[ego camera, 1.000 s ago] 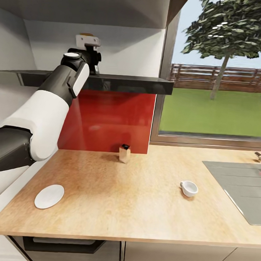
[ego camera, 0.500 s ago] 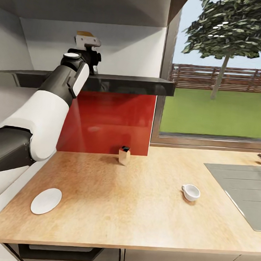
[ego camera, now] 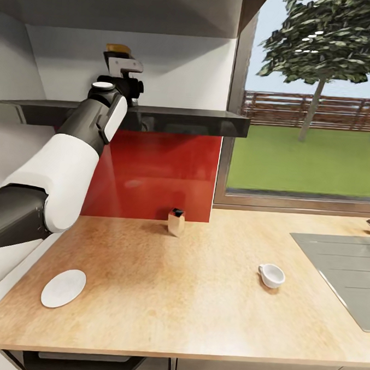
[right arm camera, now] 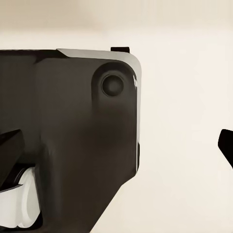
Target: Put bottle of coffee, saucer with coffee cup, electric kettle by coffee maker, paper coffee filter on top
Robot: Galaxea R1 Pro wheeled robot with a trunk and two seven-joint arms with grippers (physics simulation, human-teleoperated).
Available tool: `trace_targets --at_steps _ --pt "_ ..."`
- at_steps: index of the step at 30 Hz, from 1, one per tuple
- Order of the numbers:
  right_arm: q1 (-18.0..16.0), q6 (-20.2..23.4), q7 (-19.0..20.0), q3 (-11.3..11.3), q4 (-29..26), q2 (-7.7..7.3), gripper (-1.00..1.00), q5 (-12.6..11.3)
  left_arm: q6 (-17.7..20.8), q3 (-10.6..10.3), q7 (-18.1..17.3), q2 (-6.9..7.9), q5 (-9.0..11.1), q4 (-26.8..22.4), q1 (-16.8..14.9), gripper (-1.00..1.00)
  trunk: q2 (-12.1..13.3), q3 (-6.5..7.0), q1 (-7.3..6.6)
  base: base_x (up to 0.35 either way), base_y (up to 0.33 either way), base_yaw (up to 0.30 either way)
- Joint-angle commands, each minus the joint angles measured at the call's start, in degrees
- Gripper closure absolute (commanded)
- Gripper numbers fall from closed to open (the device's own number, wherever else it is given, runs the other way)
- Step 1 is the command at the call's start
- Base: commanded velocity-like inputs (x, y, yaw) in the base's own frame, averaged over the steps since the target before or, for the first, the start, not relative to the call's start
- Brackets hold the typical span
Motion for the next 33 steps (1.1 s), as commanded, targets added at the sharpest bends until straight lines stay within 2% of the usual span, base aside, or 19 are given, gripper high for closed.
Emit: trace_targets --at_steps 1,2,3,33 --pt "-0.05 -0.2 0.18 -0.51 0.04 -0.02 -1.0 0.59 0.34 -0.23 0.29 0.03 -0.11 0.3 -0.02 -1.0 -0.07 -0.15 0.06 0.016 0.0 0.0" --pt "-0.05 -0.2 0.18 -0.51 0.04 -0.02 -1.0 0.59 0.36 -0.26 0.31 0.03 -0.12 0.04 -0.02 -1.0 -0.07 -0.15 0.06 0.011 0.0 0.0" --pt "-0.05 -0.2 0.18 -0.51 0.04 -0.02 -1.0 0.59 0.59 -0.27 0.33 0.03 -0.16 -0.81 -0.02 1.0 -0.07 -0.15 0.06 0.004 0.0 0.0" --pt "-0.05 -0.15 0.18 -0.49 0.04 0.07 -1.0 0.59 1.02 -0.36 0.25 0.03 -0.11 -2.03 0.0 1.0 -0.07 -0.15 0.06 -0.003 -0.002 0.0"
